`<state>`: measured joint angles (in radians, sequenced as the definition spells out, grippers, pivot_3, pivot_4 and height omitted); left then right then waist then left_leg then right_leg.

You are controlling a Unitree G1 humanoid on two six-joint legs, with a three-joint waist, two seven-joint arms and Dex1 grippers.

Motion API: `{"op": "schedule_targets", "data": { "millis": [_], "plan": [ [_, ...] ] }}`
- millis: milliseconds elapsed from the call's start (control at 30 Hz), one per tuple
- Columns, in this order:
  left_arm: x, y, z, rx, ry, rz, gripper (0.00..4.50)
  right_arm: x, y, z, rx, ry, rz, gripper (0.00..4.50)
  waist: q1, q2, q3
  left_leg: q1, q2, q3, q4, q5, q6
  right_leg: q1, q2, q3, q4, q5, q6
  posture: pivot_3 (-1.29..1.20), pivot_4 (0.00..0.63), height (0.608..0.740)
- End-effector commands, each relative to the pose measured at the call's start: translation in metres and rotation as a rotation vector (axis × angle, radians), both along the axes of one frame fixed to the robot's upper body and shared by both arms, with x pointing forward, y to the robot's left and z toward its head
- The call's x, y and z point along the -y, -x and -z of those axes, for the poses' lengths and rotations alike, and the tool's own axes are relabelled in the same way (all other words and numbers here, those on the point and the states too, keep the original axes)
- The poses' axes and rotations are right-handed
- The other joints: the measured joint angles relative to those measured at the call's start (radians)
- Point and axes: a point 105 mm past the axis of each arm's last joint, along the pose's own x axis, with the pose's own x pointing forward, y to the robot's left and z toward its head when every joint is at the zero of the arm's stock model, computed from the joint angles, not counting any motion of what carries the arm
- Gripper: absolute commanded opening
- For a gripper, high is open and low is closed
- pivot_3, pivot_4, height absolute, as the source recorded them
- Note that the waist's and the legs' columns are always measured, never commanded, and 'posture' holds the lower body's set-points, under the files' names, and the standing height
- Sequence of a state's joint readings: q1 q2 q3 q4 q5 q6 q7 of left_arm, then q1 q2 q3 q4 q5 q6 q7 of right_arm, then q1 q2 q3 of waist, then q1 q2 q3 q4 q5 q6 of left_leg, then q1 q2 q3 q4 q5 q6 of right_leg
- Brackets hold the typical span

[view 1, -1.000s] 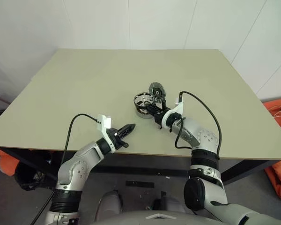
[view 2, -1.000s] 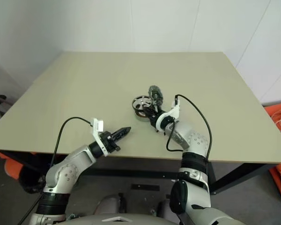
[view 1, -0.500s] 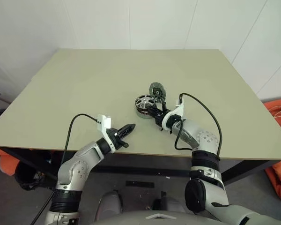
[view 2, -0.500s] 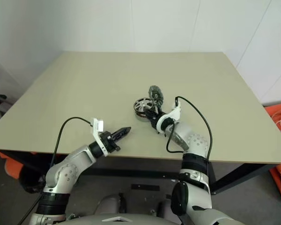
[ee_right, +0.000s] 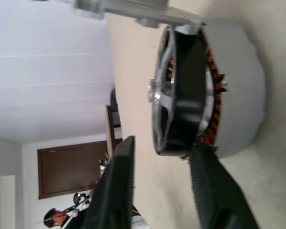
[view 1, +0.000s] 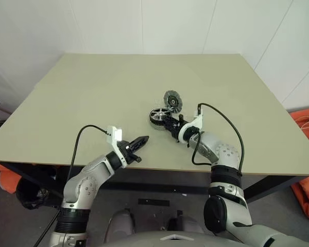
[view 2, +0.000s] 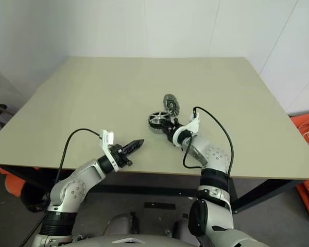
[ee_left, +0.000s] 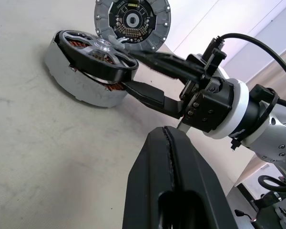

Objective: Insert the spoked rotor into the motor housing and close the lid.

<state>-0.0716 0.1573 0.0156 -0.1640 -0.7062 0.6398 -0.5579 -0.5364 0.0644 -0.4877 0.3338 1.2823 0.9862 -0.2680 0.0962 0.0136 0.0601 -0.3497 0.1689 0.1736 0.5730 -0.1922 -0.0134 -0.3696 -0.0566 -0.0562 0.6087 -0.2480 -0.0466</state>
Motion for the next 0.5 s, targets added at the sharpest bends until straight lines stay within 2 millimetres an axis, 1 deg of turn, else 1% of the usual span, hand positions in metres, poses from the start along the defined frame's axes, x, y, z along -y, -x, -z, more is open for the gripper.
{"op": "schedule_targets", "data": {
  "millis": [33,67,300,400,500],
  "plan": [
    [-0.001,0.000,-0.013,0.048,0.014,0.002,0.00,-0.001,0.000,-0.008,0.027,0.006,-0.007,3.06,0.000,0.000,0.000,0.000,0.000,0.000,0.000,0.000,0.000,0.000,0.000,0.000,0.000,0.000,0.000,0.00,0.000,0.740],
    [-0.001,0.000,-0.012,0.047,0.014,0.003,0.00,-0.001,0.000,-0.010,0.033,0.001,-0.010,3.34,0.000,0.000,0.000,0.001,0.000,0.000,0.000,0.000,0.000,0.001,0.000,0.000,0.000,0.000,0.000,0.00,0.000,0.740],
    [0.000,0.001,-0.012,0.043,0.018,0.007,0.00,0.001,0.007,-0.031,0.091,-0.018,-0.030,3.34,0.000,-0.001,0.000,-0.001,0.000,0.000,0.001,0.000,0.000,0.000,0.000,0.000,0.000,0.000,0.000,0.00,0.000,0.740],
    [0.001,0.001,-0.012,0.040,0.020,0.011,0.00,0.004,0.009,-0.038,0.106,-0.017,-0.031,3.34,0.000,-0.001,0.000,-0.001,0.000,0.000,0.001,0.000,0.001,-0.001,0.000,0.000,0.000,0.002,0.002,0.00,0.000,0.740],
    [0.001,0.002,-0.011,0.039,0.021,0.015,0.00,0.008,0.013,-0.039,0.106,0.006,-0.036,3.34,0.000,-0.001,0.000,-0.001,0.000,0.000,0.000,-0.001,0.001,-0.001,0.000,0.000,0.000,0.002,0.003,0.00,0.000,0.740]
  ]
}}
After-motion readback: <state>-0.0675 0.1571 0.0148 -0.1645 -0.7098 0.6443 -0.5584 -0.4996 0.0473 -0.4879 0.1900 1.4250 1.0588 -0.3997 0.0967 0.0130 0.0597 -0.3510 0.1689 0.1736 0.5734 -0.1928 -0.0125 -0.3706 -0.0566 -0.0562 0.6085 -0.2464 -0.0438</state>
